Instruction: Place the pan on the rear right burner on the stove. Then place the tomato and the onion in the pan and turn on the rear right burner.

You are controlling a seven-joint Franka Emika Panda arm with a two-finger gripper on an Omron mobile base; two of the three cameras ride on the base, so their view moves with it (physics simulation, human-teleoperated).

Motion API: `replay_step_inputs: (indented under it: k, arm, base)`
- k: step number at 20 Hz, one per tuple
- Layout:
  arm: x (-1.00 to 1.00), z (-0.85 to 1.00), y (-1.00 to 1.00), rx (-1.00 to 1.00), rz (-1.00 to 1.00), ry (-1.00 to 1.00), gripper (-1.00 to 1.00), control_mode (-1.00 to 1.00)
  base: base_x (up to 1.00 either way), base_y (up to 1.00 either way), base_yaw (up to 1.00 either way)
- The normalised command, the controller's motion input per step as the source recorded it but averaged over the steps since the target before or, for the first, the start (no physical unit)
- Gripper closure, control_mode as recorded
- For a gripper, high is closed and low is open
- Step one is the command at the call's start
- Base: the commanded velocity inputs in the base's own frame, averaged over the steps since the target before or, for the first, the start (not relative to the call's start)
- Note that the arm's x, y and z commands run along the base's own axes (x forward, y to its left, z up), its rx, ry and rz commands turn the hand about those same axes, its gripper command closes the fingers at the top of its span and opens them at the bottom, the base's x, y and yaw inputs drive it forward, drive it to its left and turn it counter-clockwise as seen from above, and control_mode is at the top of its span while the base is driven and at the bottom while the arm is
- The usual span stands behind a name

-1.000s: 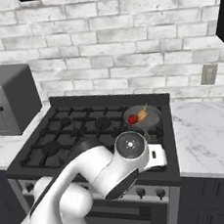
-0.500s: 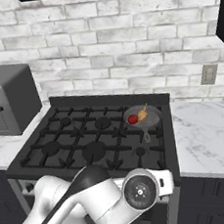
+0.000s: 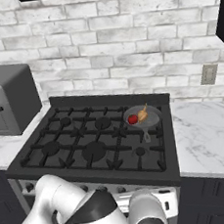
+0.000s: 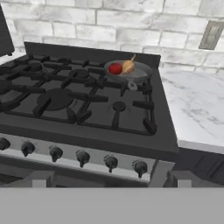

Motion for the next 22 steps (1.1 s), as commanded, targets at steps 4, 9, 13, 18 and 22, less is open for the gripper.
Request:
replay_step_inputs:
  k: [4,9,13,18,22]
  arm:
    - [-0.06,-0.21,0.0,0.01,0.04,-0.11,-1.0,-1.0]
    - [0.0,-0.23,0.0,0.0,0.02,-0.08,-1.0,-1.0]
    - [0.0,-0.15,0.0,0.0,0.0,-0.08,-1.0,-1.0]
    - [0.0,-0.08,0.0,0.0,0.0,-0.08,-1.0,-1.0]
    - [0.0,-0.06,0.0,0.0,0.0,-0.06,-1.0,-1.0]
  base:
    - [0.0,0.0,0.0]
    - [0.0,0.0,0.0]
    - [0.0,0.0,0.0]
    - [0.0,0.0,0.0]
    - [0.0,0.0,0.0]
